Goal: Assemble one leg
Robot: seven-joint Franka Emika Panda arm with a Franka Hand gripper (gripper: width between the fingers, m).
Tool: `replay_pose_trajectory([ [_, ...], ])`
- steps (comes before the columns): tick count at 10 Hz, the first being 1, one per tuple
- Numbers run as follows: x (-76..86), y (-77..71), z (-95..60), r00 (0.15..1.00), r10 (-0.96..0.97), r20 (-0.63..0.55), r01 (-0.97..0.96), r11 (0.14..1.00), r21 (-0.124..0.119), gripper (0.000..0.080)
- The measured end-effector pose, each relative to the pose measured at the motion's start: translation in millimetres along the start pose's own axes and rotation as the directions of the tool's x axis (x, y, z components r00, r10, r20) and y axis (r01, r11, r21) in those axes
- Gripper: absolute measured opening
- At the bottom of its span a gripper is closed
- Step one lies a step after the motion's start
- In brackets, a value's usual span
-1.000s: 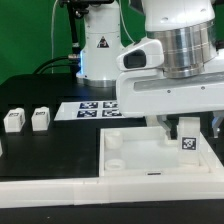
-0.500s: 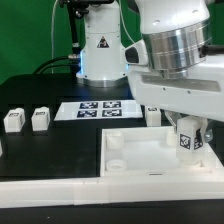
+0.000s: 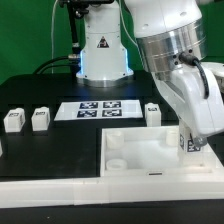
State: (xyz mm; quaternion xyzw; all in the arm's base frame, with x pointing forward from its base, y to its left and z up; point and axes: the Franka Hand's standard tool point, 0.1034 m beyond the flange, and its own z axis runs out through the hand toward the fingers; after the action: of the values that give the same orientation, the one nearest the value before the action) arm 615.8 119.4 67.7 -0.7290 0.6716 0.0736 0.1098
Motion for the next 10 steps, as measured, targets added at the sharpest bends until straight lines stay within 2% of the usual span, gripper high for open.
replay_pose_trajectory([
  [1,-0.1,0.0,0.0,1.000,-0.002,0.000,0.002,1.000,0.000,0.0434],
  [2,-0.3,0.1,0.1,0.998,-0.057,0.000,0.057,0.998,0.000,0.0564],
  [3,-2.0,1.3,0.9,0.983,-0.183,-0.001,0.183,0.983,-0.007,0.0564],
  [4,-3.3,2.2,0.4,0.930,-0.368,-0.001,0.368,0.930,-0.019,0.0635],
  [6,-10.3,4.0,0.0,0.789,-0.615,-0.010,0.614,0.788,-0.040,0.0647],
  [7,-7.6,4.1,0.4,0.743,-0.669,-0.008,0.669,0.742,-0.042,0.0647],
  [8,-6.0,4.0,0.2,0.659,-0.752,-0.005,0.751,0.659,-0.046,0.0649],
  [9,-4.0,4.6,0.3,0.543,-0.840,0.001,0.838,0.542,-0.062,0.0649],
  [10,0.6,5.3,0.1,0.396,-0.918,0.012,0.914,0.392,-0.102,0.0649],
])
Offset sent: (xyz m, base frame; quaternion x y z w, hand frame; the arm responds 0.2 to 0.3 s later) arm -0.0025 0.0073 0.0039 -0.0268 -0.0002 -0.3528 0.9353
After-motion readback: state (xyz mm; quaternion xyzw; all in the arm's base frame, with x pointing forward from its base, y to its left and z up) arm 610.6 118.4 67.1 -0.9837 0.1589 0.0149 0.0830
